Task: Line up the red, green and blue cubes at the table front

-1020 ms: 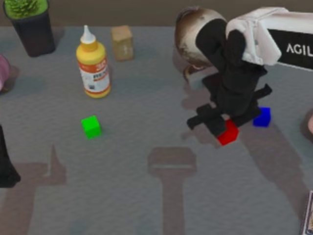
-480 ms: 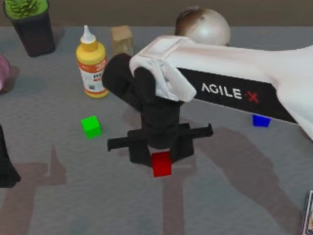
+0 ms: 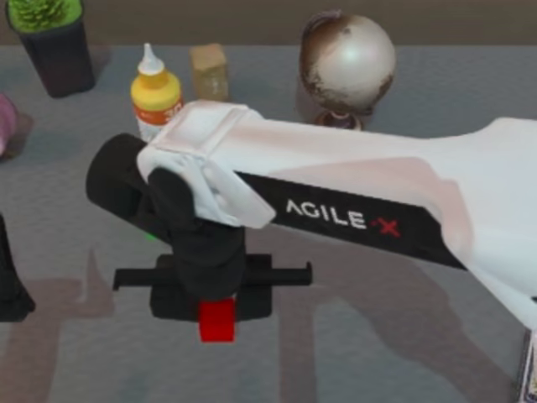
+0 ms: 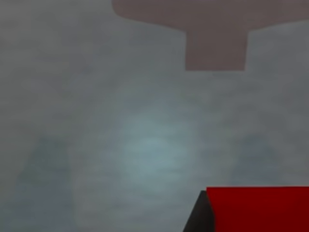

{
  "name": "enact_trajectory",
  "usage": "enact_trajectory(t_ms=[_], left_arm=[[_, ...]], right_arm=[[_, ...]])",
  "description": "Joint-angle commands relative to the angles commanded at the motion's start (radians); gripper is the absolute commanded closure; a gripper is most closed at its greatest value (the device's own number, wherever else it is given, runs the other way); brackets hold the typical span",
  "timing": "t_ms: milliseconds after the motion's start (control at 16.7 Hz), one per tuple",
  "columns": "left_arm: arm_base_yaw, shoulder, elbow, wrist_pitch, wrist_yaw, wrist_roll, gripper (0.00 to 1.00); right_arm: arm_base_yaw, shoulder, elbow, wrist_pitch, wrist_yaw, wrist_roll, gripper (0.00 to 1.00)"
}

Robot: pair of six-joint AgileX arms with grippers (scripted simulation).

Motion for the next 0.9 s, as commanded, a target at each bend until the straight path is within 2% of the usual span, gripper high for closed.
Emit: enact_trajectory(t_ms=[300,660,900], left_arm=[[0.000,0.000,0.000,0.000,0.000,0.000,0.00],[0.000,0.000,0.000,0.000,0.000,0.000,0.00],[0.000,0.000,0.000,0.000,0.000,0.000,0.00]], right_arm=[[-0.003,0.001,-0.017,0.019,-0.001,0.000,1.00],[0.002,0.059,-0.149,0.213,0.000,0.004,1.00],[0.004,0.068,-0.168,0.236,0.001,0.005,1.00]])
